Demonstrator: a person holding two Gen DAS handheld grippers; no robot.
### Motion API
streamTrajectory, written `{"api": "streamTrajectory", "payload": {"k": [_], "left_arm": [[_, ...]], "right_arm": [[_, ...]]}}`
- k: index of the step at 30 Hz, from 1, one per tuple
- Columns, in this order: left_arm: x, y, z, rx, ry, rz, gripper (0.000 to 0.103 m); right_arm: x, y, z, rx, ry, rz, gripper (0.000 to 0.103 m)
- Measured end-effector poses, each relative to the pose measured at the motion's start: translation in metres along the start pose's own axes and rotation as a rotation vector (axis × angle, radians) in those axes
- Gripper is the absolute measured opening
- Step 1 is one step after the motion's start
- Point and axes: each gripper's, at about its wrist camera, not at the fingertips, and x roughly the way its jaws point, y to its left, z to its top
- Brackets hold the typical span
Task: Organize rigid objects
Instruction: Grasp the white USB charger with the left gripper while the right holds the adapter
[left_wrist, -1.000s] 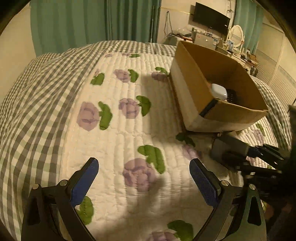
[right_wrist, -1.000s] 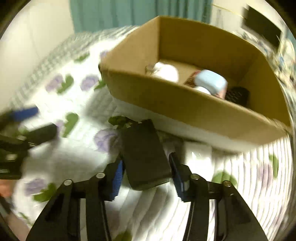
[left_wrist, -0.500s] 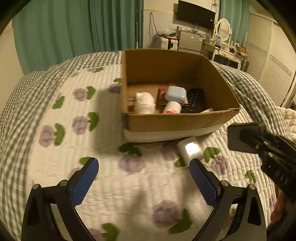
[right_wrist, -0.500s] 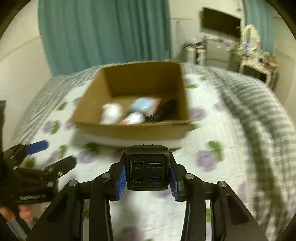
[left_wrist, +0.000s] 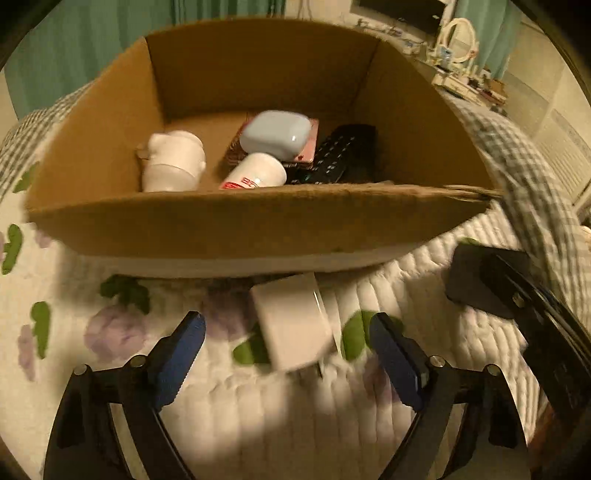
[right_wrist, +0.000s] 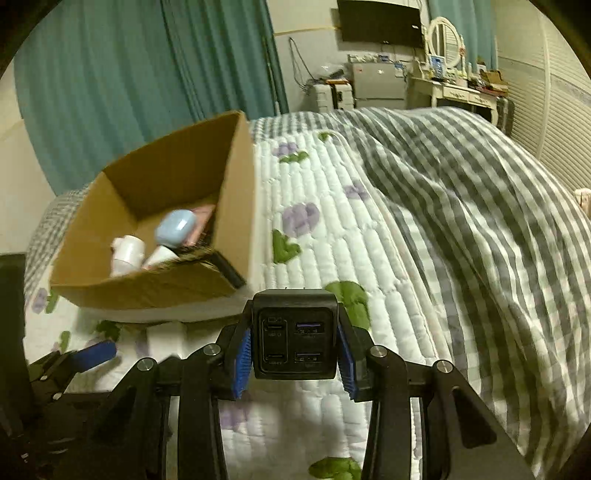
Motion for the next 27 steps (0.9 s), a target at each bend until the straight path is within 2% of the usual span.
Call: {"api": "streamTrajectory", "payload": {"k": [2,4,6,7,10,15,20,23,27], "left_arm": [[0.012,-0.003,0.001,-0.011,0.027,0.020,0.069],[0.019,-0.008,-0.001,0.011,0.032,0.045,0.068],[0.015,-0.012,-0.002,0.042,0.013,0.050,0.059],[0.013,-0.012,-0.002,0.046,0.010,0.045,0.048],[0.003,-0.008,-0.005,0.052,0.014,-0.004,0.045],[-0.035,-0.005,-0.016,0.090,-0.018,-0.034,0.043],[-0.082,0.007,-0.027,0.091,-0.042,-0.032,0.042],[-0.112,0.021,-0.024,0.074,-0.085,-0.076,0.042],[-0.155,0.033,-0.011,0.080,-0.164,-0.070,0.042]], "right_arm": [[0.004,-0.006,-0.003,0.028,0.012,0.004,0.038],[0.004,-0.012,-0.003,0.055,0.008,0.022,0.038],[0.002,-0.012,-0.002,0.061,0.006,0.019,0.038],[0.001,-0.011,-0.002,0.057,0.002,0.014,0.038],[-0.003,-0.008,-0.002,0.039,-0.012,0.006,0.038],[-0.017,0.004,-0.003,-0.008,-0.033,-0.008,0.038],[-0.049,0.016,0.000,-0.040,-0.053,0.006,0.038],[-0.078,0.026,0.006,-0.066,-0.092,0.017,0.038],[-0.117,0.039,0.021,-0.099,-0.146,0.066,0.038]]}}
